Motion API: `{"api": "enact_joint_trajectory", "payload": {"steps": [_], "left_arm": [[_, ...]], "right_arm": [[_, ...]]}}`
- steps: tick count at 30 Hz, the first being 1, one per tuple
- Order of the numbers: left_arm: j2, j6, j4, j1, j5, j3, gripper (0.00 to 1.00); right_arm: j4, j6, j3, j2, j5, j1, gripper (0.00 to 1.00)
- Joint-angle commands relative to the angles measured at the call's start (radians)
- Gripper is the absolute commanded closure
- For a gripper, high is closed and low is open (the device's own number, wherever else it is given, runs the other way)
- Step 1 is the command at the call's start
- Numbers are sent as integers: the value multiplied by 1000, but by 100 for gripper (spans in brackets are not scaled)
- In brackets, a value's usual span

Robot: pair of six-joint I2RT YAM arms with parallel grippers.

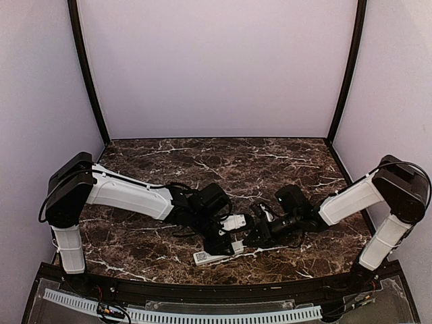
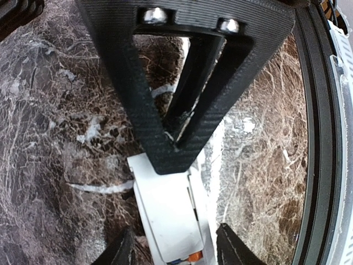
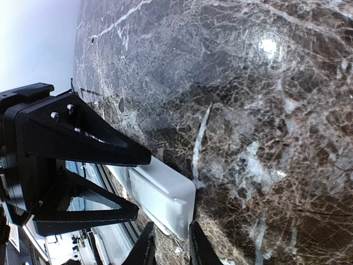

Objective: Load the batteries into the remote control
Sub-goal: Load the battery cover onto the remote control without the battery cover.

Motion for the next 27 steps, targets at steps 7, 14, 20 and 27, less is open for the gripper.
{"api": "enact_joint_trajectory", "payload": {"steps": [7,14,20,27], "left_arm": [[-12,57,2,-3,-29,3,45],[-3,69,13,-4,-8,13,41],[18,67,17,-15,-2,12,41],[24,55,41,-29,0,5,41]], "right_arm": [[-53,-39,44,-1,19,-7,79],[-80,-49,56,-17,34,-12,72],[-105,-57,47,-42,53,-24,68],[-119,-66,44,-59,58,-31,66]]}}
